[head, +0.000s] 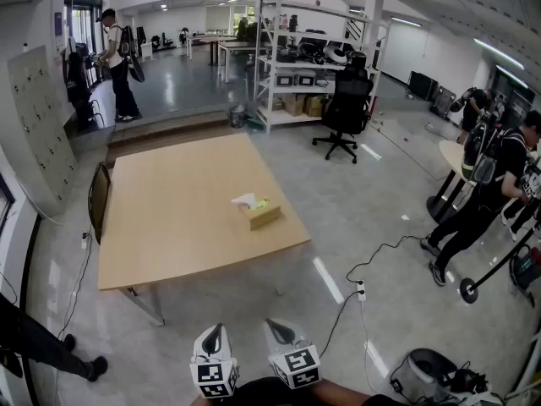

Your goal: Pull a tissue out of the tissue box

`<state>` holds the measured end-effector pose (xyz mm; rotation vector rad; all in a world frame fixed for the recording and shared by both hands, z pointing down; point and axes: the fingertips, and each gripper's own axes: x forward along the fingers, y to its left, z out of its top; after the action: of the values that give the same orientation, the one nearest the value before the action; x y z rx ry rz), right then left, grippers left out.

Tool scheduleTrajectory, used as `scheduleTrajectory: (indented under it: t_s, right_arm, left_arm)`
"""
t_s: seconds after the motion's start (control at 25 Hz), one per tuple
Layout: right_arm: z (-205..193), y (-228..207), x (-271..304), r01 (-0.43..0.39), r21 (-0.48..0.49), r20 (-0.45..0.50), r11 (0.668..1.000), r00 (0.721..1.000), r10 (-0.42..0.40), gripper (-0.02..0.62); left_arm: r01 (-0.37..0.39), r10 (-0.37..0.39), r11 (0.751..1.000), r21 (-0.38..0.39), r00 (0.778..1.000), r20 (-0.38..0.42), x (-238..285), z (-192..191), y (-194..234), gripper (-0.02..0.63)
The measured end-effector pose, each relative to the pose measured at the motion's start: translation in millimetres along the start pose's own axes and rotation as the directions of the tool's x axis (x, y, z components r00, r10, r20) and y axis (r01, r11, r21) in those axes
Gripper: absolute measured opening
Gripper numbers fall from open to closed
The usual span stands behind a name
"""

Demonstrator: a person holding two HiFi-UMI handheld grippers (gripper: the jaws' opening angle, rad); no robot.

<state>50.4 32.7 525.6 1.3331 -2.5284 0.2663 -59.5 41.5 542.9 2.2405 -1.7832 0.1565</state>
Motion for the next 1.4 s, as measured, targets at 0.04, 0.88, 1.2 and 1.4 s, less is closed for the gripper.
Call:
scheduleTrajectory:
  t_s: [0.04,0.88,1.2,1.4]
  right_arm:
    - [-1.4,0.3,-0.8,-0.003,-0.001,-0.004,1.000,1.000,0.003,-0.011]
    - [-13.1,26.2,-3.7,-0.008,0.047,-0.032,0.999,0.999,0.010,-0.009]
    - [-14.9,68.4,8.4,-0.002,0.043,-0.030,0.999,1.000,0.003,-0.009]
    - [-22.8,81.0,12.3,0.011,0.031,-0.052,0.999,0.999,-0.010,-0.009]
  left_arm:
    - [-0.001,0.001,1.000,-0.001,1.000,-0.002,-0.4,-1.4,-0.8,0.018]
    - [0.002,-0.002,1.000,-0.015,1.000,0.006,-25.8,-8.8,14.7,0.018]
    - [-0.010,0.010,0.999,-0.036,1.000,0.004,-52.5,-20.8,53.9,0.017]
    - [-0.002,0.002,0.998,-0.060,1.000,-0.006,-54.9,-31.1,69.6,0.018]
